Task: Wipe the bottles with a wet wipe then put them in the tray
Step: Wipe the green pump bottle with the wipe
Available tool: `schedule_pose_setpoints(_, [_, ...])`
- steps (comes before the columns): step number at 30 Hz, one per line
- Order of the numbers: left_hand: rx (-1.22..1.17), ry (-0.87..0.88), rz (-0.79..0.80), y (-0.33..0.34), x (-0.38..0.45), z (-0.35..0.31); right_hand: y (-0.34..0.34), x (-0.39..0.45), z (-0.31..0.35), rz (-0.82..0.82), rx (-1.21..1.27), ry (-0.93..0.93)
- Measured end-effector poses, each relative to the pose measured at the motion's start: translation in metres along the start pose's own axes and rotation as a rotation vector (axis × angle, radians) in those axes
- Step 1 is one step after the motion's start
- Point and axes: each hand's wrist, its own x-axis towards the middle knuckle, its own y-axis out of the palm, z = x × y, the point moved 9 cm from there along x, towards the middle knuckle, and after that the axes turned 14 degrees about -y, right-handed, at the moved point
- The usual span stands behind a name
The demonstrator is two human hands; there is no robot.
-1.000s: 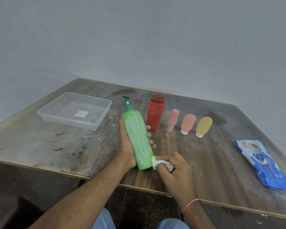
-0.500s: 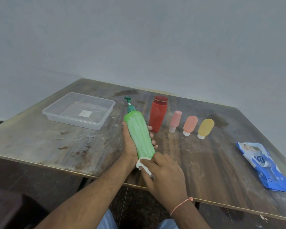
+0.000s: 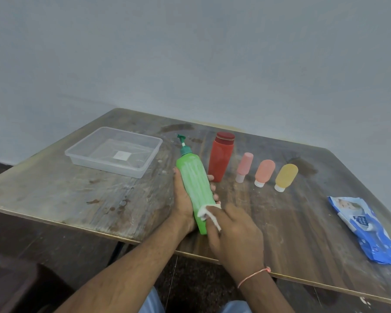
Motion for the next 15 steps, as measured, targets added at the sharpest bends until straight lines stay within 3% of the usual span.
schedule_pose_setpoints(2, [-0.004,0.005,-0.013,-0.002,0.0,0.001,-0.002,-0.005,-0.008,-0.008,0.039,0.013])
schedule_pose_setpoints(7, [0.015,0.036,-0.012,0.001,0.0,0.002,0.018,-0.008,0.018,0.185,0.063,-0.108])
schedule_pose_setpoints(12, [-0.001,0.052,-0.028,-0.003,-0.002,-0.001,0.011,-0.006,0.005,0.053,0.064,-0.003])
schedule_pose_setpoints(15, [0.012,0.059,-0.034,-0.002,-0.002,-0.001,0.012,-0.011,0.011,0.079,0.074,-0.043])
